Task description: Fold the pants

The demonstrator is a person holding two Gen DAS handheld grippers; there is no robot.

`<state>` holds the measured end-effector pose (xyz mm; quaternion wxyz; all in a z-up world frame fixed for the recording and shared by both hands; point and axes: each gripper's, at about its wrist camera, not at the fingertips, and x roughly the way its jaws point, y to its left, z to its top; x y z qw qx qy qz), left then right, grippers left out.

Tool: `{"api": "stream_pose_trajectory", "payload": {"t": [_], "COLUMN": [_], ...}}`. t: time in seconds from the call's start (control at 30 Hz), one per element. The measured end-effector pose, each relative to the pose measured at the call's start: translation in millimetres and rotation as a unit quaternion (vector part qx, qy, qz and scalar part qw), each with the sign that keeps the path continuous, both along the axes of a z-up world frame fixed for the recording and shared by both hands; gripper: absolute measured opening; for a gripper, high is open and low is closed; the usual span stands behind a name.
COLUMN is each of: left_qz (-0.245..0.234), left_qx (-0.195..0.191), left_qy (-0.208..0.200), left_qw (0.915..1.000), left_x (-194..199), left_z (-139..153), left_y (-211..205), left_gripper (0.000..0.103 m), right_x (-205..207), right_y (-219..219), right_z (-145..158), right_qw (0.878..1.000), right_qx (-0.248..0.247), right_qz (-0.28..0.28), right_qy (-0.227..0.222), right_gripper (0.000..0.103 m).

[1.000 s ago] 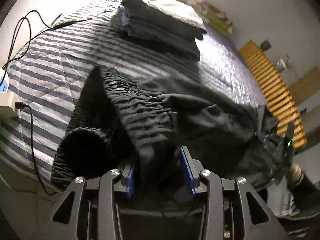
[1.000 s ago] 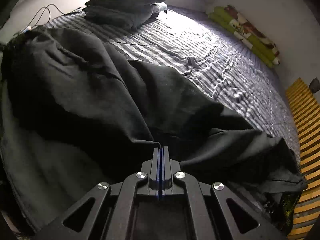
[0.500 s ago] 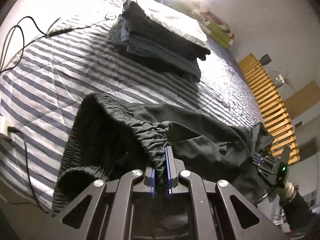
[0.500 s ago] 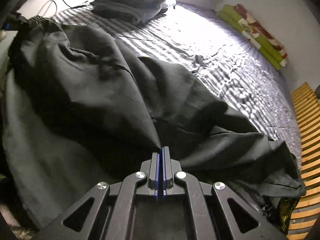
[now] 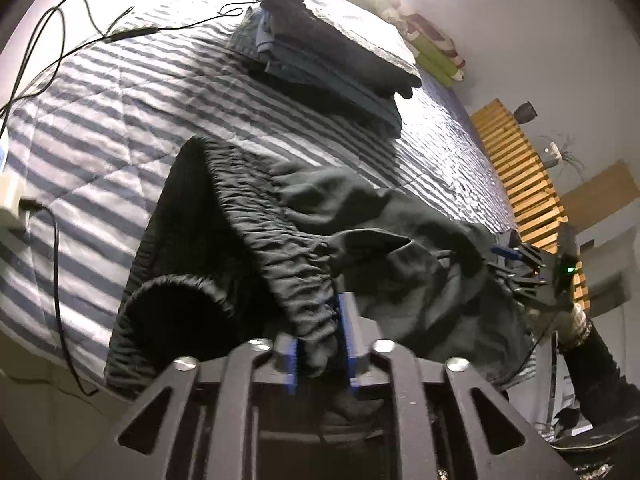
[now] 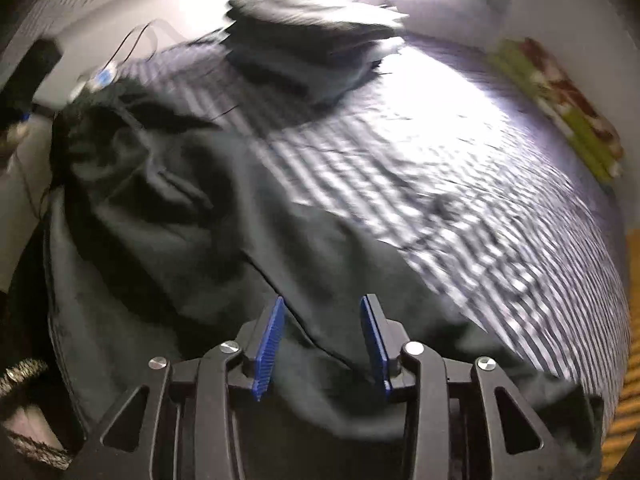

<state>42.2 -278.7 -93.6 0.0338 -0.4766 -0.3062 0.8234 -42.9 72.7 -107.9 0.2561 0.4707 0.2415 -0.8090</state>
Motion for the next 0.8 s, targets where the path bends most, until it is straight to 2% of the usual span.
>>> {"api": "stream_pose_trajectory", "payload": {"t": [0.07,0.17,0.27,0.33,0.37,0.4,0.43,0.5,0.63,0.8], "left_qz": [0.005,0.010,0.001,-0.005,-0.005,0.001,0.004,0.012,0.028,0.047], "left_qx": [0.003,0.015,0.004,0.002,-0.007,-0.020,-0.025,-0.028,-0.044,-0.061], "left_qy": [-0.004,0.006,0.009,0.009,0.004,-0.002,-0.002,0.009,0.053,0.109], "left_qw": [1.0000,0.9998,1.0000,0.9999,1.0000,0.9998,0.9997,0.9995,0.9972,0.9911], "left_x": [-6.8,-16.2,-29.2,-36.7,-40.7,-43.8,-46.2,-49.8,-64.0,-96.9], "left_z": [1.9,8.8,11.9,11.1,10.5,10.3,10.9,16.5,47.9,91.2], "left_y": [-3.2,-8.9,-8.3,-7.0,-6.1,-5.9,-6.7,-9.7,-20.7,-37.9], "left_gripper": [0.051,0.052,0.050,0.028,0.014,0.010,0.009,0.006,0.006,0.006], "right_x": [-4.0,-10.1,-12.7,-13.4,-13.4,-12.7,-12.1,-11.1,-14.3,-56.5], "right_y": [-11.2,-19.2,-18.2,-15.6,-15.1,-14.8,-14.9,-18.2,-24.8,-13.2], "right_z": [-14.7,-30.3,-39.5,-43.4,-44.2,-44.1,-43.7,-43.3,-30.7,23.6], "right_qw": [1.000,1.000,1.000,1.000,0.999,0.999,0.999,0.999,0.999,0.995], "right_qx": [0.010,0.015,0.010,0.007,0.004,-0.001,-0.007,-0.003,0.030,0.005], "right_qz": [0.012,0.013,0.008,0.006,0.005,0.004,0.006,0.008,0.009,-0.051], "right_qy": [-0.009,-0.017,-0.027,-0.030,-0.032,-0.032,-0.036,-0.036,0.009,0.080], "right_gripper": [0.039,0.039,0.039,0.039,0.038,0.033,0.019,0.003,0.001,0.001]}}
